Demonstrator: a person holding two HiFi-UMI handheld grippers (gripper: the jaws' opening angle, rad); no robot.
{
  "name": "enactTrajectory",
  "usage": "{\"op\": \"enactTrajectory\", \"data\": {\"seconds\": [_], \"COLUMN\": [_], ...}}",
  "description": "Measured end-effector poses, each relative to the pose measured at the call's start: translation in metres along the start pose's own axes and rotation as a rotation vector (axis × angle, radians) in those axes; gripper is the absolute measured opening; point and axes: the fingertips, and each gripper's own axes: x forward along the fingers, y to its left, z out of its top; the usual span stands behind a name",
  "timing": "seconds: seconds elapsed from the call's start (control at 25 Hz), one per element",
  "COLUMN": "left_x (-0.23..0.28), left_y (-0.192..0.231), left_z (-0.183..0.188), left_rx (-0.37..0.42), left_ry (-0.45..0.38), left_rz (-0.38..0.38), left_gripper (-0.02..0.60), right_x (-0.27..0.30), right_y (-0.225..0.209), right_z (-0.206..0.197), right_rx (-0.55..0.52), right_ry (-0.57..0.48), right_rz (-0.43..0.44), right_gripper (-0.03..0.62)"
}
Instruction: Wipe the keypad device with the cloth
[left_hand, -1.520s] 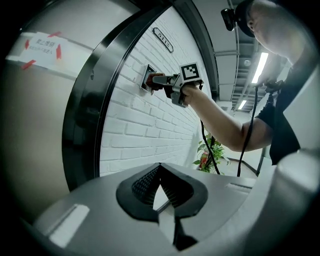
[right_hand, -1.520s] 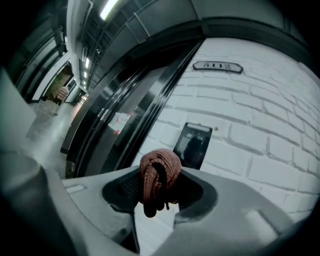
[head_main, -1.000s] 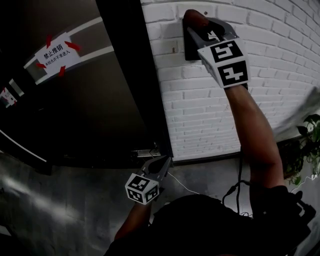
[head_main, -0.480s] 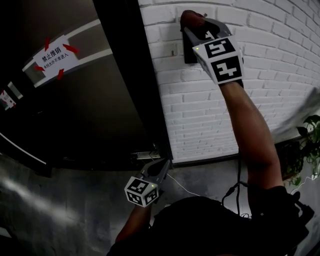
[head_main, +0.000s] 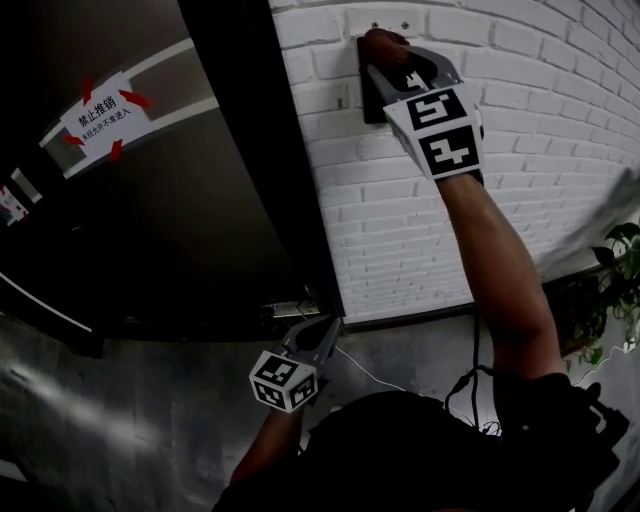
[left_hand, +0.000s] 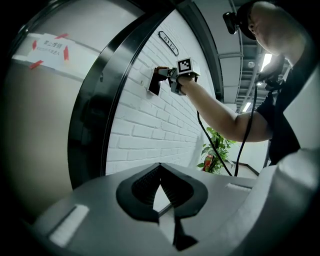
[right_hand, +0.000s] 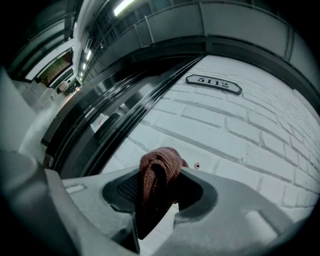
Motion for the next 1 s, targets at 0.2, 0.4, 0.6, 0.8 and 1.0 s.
{"op": "enactTrajectory", "data": {"seconds": [0.2,0.4,0.6,0.8,1.0], "left_x": [0.001,0.003,0.002,0.003,0.003], "left_y": [-0.002,-0.008,-0.010,-0.011,-0.010], "left_z": [-0.001,0.000,0.000,0.001,0.001], "left_rx": [0.001,-0.008,-0.014,-0.012,-0.010], "left_ry": [0.005,0.015,0.018,0.016,0.020], "left_rz": [-0.013,-0.029,-0.036,-0.037,-0.035], "left_gripper": [0.017,0.017,0.017,0.017,0.017], "right_x": [-0.002,-0.004,-0.008,-0.012,-0.015], "right_y": [0.008,0.015,0.023,0.031,0.040], "right_z": [-0.010,-0.022,-0.034,-0.049,-0.063], "right_rx": [-0.004,-0.005,0.005,0.016,0.021], "right_ry": [0.019,0.036,0.054,0.070,0.088], "right_rz": [0.007,0.020,0.032,0.043,0.057], "right_gripper": [0.149,0.149,0.149,0.149,0.149]}}
